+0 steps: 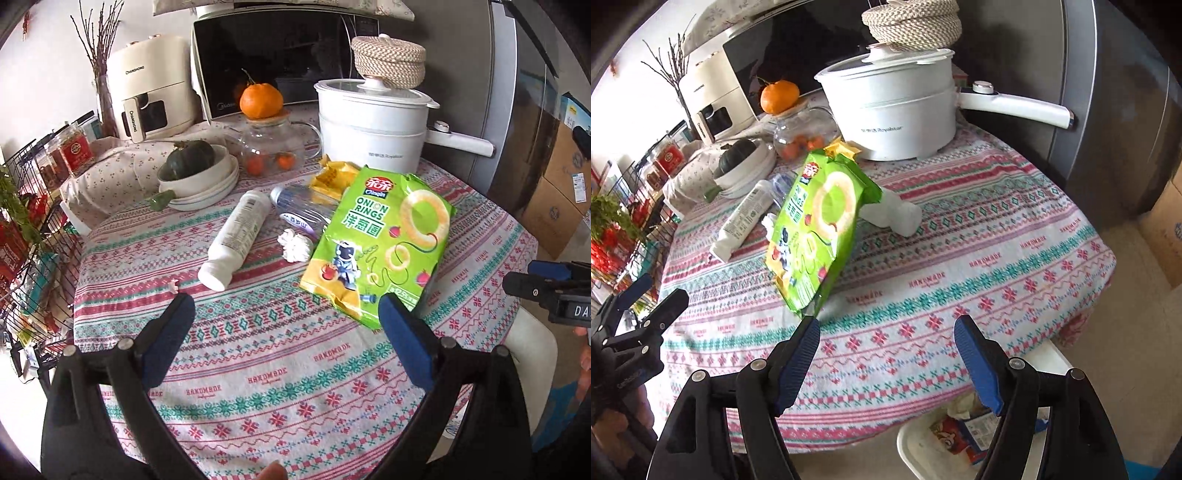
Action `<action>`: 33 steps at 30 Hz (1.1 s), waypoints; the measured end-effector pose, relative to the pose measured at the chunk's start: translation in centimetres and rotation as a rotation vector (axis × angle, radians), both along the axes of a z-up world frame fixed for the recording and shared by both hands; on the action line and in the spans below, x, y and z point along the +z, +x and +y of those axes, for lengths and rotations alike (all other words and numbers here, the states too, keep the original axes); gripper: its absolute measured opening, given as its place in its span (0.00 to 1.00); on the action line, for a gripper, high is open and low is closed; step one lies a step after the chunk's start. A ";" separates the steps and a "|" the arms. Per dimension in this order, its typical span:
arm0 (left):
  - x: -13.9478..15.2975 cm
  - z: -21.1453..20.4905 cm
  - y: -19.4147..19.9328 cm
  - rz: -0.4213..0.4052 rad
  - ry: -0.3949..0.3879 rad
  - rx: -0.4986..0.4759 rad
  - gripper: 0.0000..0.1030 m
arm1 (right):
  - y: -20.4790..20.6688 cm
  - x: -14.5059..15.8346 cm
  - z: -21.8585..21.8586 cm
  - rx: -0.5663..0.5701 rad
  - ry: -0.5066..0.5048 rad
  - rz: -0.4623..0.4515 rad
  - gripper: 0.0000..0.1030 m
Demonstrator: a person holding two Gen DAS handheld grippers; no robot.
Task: Collect trash
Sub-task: 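Grasp the green onion-rings bag with the right tool while the left tool grasps the small white bottle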
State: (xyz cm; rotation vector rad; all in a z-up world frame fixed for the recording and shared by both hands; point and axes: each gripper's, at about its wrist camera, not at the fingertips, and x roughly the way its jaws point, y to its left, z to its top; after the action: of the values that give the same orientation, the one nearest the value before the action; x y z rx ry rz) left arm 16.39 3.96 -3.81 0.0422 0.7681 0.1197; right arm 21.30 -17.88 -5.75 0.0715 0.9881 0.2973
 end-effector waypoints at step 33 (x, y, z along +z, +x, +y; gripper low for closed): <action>-9.8 9.5 14.1 0.196 -0.160 0.063 0.53 | 7.7 -5.2 6.4 -0.027 0.078 -0.087 0.78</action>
State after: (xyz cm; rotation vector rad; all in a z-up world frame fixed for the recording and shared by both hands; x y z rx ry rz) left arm 30.51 13.43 -13.65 -0.1242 0.9726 0.1151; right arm 29.03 -11.49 -10.98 0.1414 0.8891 0.3113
